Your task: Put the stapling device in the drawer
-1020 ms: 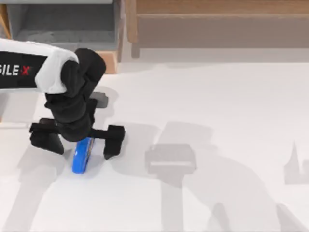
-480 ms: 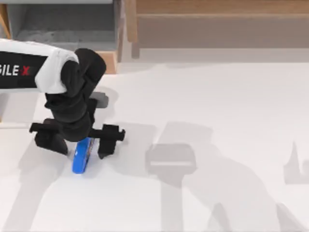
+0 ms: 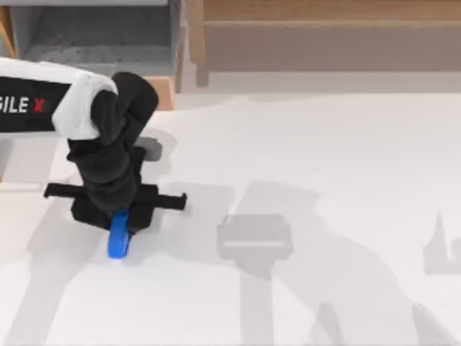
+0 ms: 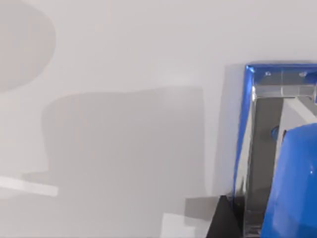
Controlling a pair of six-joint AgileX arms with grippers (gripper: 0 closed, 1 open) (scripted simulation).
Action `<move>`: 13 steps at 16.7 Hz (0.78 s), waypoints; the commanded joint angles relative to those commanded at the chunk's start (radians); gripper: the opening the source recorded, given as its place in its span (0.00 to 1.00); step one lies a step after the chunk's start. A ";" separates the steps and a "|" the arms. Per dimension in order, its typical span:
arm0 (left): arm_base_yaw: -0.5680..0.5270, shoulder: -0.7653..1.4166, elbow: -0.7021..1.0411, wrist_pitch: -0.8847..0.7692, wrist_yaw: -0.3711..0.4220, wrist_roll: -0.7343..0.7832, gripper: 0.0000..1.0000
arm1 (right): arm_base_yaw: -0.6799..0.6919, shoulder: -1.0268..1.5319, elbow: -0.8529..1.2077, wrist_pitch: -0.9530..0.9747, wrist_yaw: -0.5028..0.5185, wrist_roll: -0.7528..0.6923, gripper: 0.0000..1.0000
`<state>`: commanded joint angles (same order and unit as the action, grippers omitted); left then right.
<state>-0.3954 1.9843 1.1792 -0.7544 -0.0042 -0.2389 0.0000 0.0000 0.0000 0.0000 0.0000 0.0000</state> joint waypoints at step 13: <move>0.000 -0.067 0.061 -0.113 -0.001 0.000 0.00 | 0.000 0.000 0.000 0.000 0.000 0.000 1.00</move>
<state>-0.3949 1.9174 1.2398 -0.8677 -0.0055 -0.2390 0.0000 0.0000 0.0000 0.0000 0.0000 0.0000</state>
